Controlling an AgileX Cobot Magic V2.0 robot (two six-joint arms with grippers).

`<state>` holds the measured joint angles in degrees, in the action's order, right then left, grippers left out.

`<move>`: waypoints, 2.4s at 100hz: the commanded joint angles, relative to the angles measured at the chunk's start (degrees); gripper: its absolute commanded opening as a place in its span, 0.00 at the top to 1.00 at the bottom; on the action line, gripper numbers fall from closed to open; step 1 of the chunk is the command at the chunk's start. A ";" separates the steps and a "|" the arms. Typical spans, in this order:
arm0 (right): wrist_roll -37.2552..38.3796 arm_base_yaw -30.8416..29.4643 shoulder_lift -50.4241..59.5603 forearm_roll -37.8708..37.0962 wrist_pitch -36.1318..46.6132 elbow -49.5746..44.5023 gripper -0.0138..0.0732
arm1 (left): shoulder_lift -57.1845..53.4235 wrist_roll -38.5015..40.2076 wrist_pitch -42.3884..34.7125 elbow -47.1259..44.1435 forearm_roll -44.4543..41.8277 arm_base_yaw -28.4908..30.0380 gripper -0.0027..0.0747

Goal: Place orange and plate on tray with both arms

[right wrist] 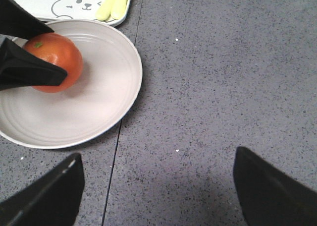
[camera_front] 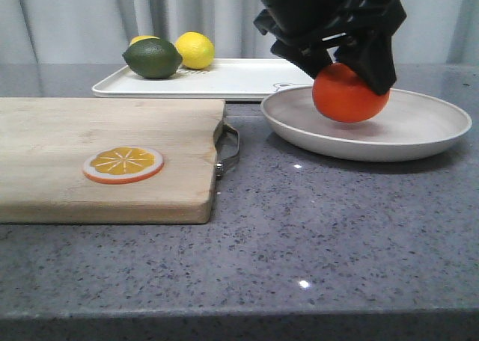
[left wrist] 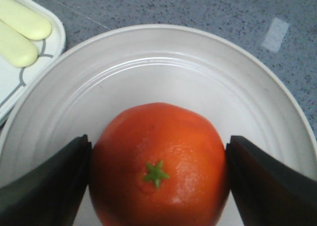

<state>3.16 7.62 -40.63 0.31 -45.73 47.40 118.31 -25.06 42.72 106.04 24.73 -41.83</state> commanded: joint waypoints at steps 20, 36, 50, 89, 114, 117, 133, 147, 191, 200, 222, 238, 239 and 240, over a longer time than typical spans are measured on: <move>-0.30 -0.14 -0.11 -0.31 3.26 1.94 0.14 | -1.37 0.82 -1.76 2.09 2.16 -0.76 0.48; -0.30 -0.14 -0.11 -0.31 3.26 1.94 0.14 | -1.13 0.82 -1.54 2.09 2.16 -0.90 0.41; -0.30 -0.14 -0.11 -0.31 3.26 1.94 0.14 | -1.13 0.71 -1.54 2.09 2.16 -1.22 0.22; -0.30 -0.14 -0.11 -0.31 3.20 1.94 0.14 | -1.39 1.05 2.59 5.71 2.16 -1.22 0.07; -0.30 -0.14 -0.11 -0.31 3.20 1.94 0.14 | -6.19 2.73 2.76 8.29 -1.02 -1.12 0.07; -0.30 -0.14 -0.11 -0.31 3.20 1.94 0.14 | -7.08 3.10 2.76 8.29 -2.07 -1.12 0.07; -0.30 -0.14 -0.11 -0.31 3.20 1.94 0.14 | -12.64 8.80 2.67 8.29 -13.34 -0.80 0.07; -0.30 -0.14 -0.11 -0.31 3.20 1.94 0.14 | -17.18 10.18 2.67 7.91 -15.38 1.42 0.07; -0.30 -0.14 -0.11 -0.31 3.20 1.94 0.14 | -32.77 10.28 -6.42 -13.90 -14.60 13.83 0.15; -0.30 -0.14 -0.11 -0.31 3.20 1.94 0.14 | -37.39 10.28 -9.19 -20.97 -14.37 15.72 0.15; -0.30 -0.14 -0.11 -0.31 3.20 1.94 0.14 | -52.12 11.12 -16.60 -40.53 -14.37 20.96 0.15; -0.30 -0.14 -0.11 -0.31 3.20 1.94 0.14 | -64.40 11.34 -19.74 -54.79 -14.37 25.46 0.15; -0.30 -0.14 -0.11 -0.31 3.20 1.94 0.14 | -64.91 11.34 -19.79 -54.79 -14.37 25.46 0.15; -0.30 -0.14 -0.11 -0.31 3.20 1.94 0.14 | -65.43 11.34 -19.87 -55.78 -14.37 25.83 0.15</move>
<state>3.16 7.62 -40.63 0.31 -45.90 47.40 59.24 -14.63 28.29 54.05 9.35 -17.88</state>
